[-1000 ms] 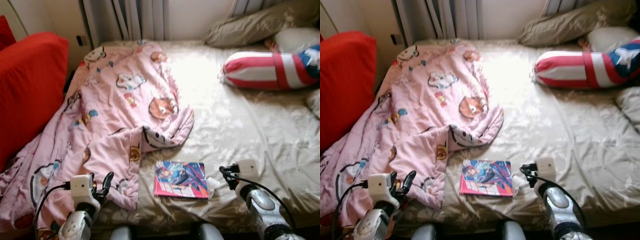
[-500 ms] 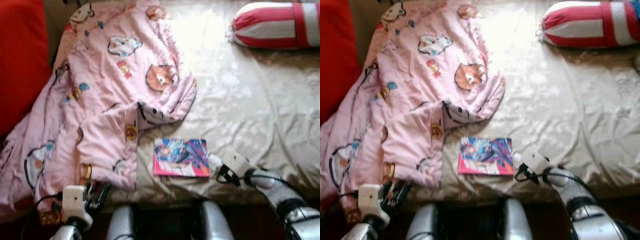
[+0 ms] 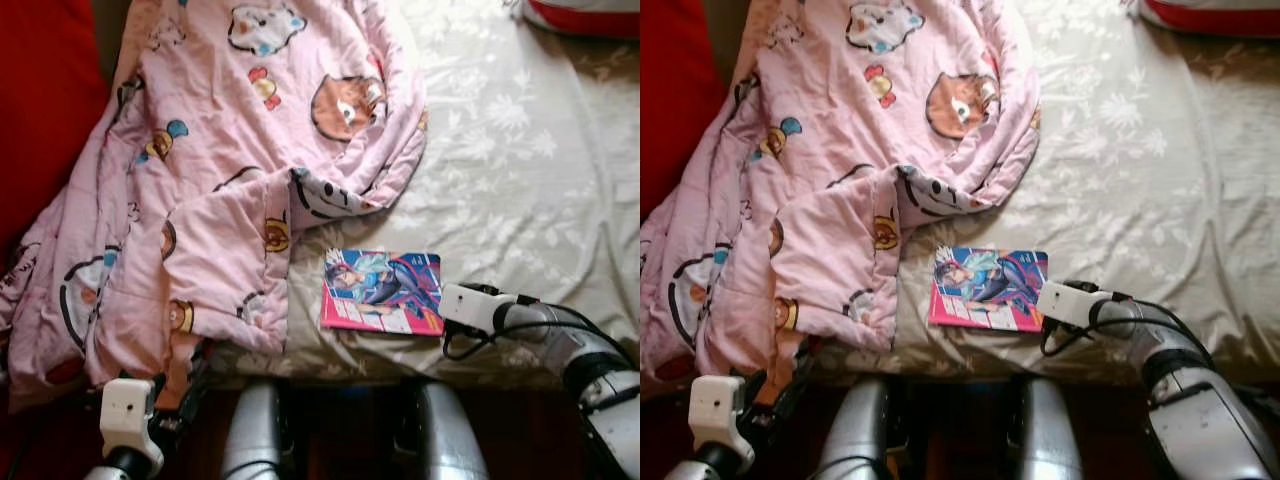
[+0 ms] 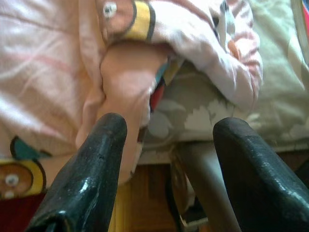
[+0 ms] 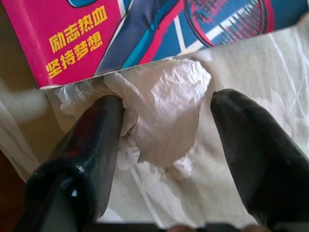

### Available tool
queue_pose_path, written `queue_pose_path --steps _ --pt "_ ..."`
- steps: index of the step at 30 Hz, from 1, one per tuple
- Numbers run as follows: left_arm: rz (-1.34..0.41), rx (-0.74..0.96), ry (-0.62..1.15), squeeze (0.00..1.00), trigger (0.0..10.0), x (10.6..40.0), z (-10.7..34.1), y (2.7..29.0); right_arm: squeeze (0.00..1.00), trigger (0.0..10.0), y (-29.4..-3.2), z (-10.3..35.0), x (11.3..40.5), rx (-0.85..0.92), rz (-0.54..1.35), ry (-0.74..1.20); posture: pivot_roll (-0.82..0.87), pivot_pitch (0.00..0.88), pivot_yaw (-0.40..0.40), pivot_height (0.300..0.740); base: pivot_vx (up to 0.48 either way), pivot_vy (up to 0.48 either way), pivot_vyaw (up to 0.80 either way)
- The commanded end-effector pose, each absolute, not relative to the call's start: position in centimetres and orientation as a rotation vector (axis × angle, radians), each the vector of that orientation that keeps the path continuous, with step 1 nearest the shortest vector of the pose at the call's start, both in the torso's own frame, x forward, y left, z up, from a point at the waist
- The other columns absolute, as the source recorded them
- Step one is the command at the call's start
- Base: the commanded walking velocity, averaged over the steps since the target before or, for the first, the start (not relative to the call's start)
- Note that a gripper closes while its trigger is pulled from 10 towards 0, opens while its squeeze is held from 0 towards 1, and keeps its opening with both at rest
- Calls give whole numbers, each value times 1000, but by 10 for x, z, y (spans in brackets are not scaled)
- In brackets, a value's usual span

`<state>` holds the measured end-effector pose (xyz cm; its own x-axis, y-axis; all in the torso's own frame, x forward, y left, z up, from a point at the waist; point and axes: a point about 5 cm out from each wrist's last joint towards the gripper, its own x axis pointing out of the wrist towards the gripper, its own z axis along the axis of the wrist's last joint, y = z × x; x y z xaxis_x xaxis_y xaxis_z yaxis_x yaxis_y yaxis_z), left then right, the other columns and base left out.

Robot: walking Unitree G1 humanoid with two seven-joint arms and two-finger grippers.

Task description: Clean up the room

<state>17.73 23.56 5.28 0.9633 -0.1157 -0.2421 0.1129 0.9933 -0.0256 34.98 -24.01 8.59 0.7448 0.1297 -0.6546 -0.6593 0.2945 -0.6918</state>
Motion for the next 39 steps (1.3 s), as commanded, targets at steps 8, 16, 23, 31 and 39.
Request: queue_pose_path --steps 8,16,23,31,39 --pt "-99 0 319 0 10000 164 50 245 0 10000 -237 77 344 -1192 636 567 224 447 110 633 0 0 0" --pt "-97 5 320 0 10000 167 53 245 0 0 -231 75 345 -1197 654 560 230 438 115 633 0 0 0" --pt "-96 6 324 0 10000 171 52 243 0 0 -236 79 346 -1215 630 557 218 429 111 633 0 0 0" --pt "-99 1 327 0 10000 174 47 240 0 0 -245 80 344 -1220 608 578 206 422 108 633 0 0 0" --pt "-95 -2 329 0 10000 178 44 240 0 0 -244 78 343 -1199 602 577 200 407 105 633 0 0 0"
